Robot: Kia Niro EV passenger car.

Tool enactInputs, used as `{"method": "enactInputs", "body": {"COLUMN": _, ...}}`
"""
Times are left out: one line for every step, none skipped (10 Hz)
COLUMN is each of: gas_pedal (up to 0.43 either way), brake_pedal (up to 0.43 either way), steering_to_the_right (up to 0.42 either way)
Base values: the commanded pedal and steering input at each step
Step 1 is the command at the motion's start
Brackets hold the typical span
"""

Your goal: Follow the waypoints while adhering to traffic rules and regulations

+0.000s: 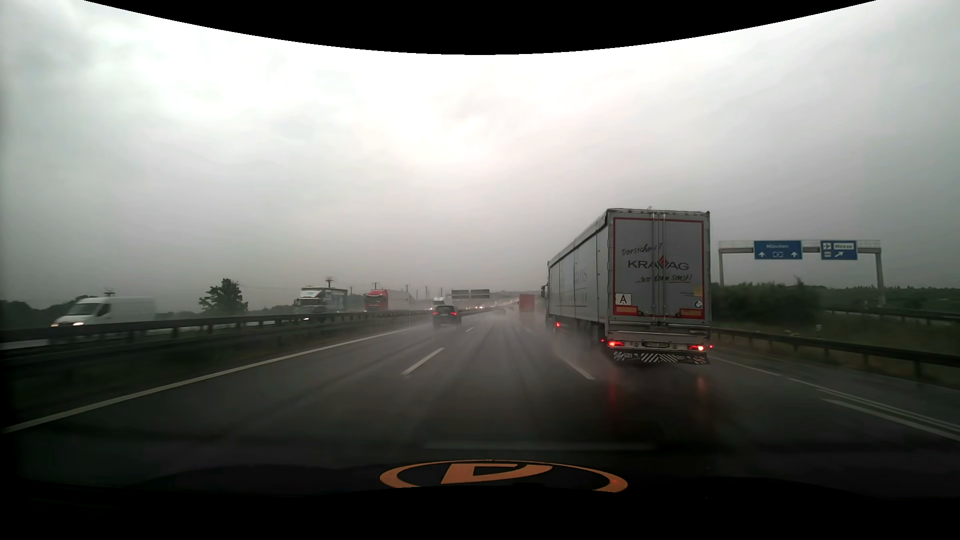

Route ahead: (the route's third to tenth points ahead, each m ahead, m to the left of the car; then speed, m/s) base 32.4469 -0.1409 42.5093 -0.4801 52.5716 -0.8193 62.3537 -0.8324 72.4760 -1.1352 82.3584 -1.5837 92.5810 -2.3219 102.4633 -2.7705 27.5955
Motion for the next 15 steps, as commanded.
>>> {"method": "enactInputs", "body": {"gas_pedal": 0.15, "brake_pedal": 0.0, "steering_to_the_right": 0.002}}
{"method": "enactInputs", "body": {"gas_pedal": 0.15, "brake_pedal": 0.0, "steering_to_the_right": 0.002}}
{"method": "enactInputs", "body": {"gas_pedal": 0.138, "brake_pedal": 0.0, "steering_to_the_right": 0.002}}
{"method": "enactInputs", "body": {"gas_pedal": 0.138, "brake_pedal": 0.0, "steering_to_the_right": 0.002}}
{"method": "enactInputs", "body": {"gas_pedal": 0.138, "brake_pedal": 0.0, "steering_to_the_right": 0.003}}
{"method": "enactInputs", "body": {"gas_pedal": 0.138, "brake_pedal": 0.0, "steering_to_the_right": 0.002}}
{"method": "enactInputs", "body": {"gas_pedal": 0.138, "brake_pedal": 0.0, "steering_to_the_right": 0.002}}
{"method": "enactInputs", "body": {"gas_pedal": 0.138, "brake_pedal": 0.0, "steering_to_the_right": 0.002}}
{"method": "enactInputs", "body": {"gas_pedal": 0.138, "brake_pedal": 0.0, "steering_to_the_right": 0.002}}
{"method": "enactInputs", "body": {"gas_pedal": 0.138, "brake_pedal": 0.0, "steering_to_the_right": 0.002}}
{"method": "enactInputs", "body": {"gas_pedal": 0.138, "brake_pedal": 0.0, "steering_to_the_right": 0.002}}
{"method": "enactInputs", "body": {"gas_pedal": 0.138, "brake_pedal": 0.0, "steering_to_the_right": 0.001}}
{"method": "enactInputs", "body": {"gas_pedal": 0.138, "brake_pedal": 0.0, "steering_to_the_right": 0.001}}
{"method": "enactInputs", "body": {"gas_pedal": 0.138, "brake_pedal": 0.0, "steering_to_the_right": 0.001}}
{"method": "enactInputs", "body": {"gas_pedal": 0.138, "brake_pedal": 0.0, "steering_to_the_right": 0.001}}
